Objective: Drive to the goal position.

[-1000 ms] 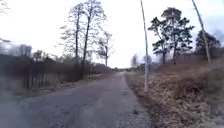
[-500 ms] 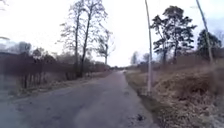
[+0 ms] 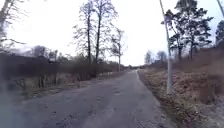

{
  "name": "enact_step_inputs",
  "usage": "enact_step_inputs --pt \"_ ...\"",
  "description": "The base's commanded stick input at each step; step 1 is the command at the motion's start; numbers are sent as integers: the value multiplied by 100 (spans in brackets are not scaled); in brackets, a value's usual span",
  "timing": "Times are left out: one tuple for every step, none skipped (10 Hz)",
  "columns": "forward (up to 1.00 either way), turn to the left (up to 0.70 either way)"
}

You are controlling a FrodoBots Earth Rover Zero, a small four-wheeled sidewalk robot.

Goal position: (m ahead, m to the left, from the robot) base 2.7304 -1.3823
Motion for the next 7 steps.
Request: enact_step_inputs --pt "50 1" --pt "50 1" --pt "50 1" --pt "50 1" --pt "50 1" --pt "50 1" --pt "50 1"
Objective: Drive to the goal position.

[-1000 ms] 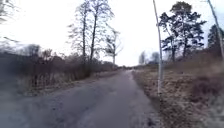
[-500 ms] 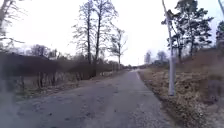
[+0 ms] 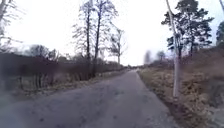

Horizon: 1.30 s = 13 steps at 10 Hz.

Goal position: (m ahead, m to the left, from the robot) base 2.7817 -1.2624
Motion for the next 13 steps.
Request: enact_step_inputs --pt "50 1" --pt "50 1" --pt "50 1" --pt "50 1" --pt "50 1" --pt "50 1" --pt "50 1" --pt "50 1" --pt "50 -38" --pt "50 -49" --pt "50 -49" --pt "50 -37" --pt "50 1"
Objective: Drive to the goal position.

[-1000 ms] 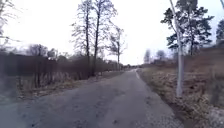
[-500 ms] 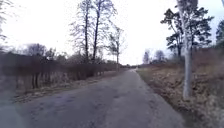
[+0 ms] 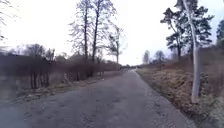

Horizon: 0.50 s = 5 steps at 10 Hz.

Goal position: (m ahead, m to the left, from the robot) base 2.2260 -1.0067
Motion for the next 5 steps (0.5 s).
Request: enact_step_inputs --pt "50 1" --pt "50 1" --pt "50 1" --pt "50 1" --pt "50 1"
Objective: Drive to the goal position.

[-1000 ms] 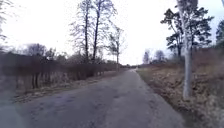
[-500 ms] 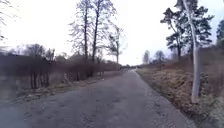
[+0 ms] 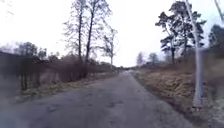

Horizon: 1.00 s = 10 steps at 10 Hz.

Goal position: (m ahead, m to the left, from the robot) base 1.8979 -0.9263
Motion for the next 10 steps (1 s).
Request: enact_step_inputs --pt "50 1" --pt "50 1" --pt "50 1" --pt "50 1" --pt "50 1" --pt "50 1" --pt "50 1" --pt "50 1" --pt "50 1" --pt "50 1"
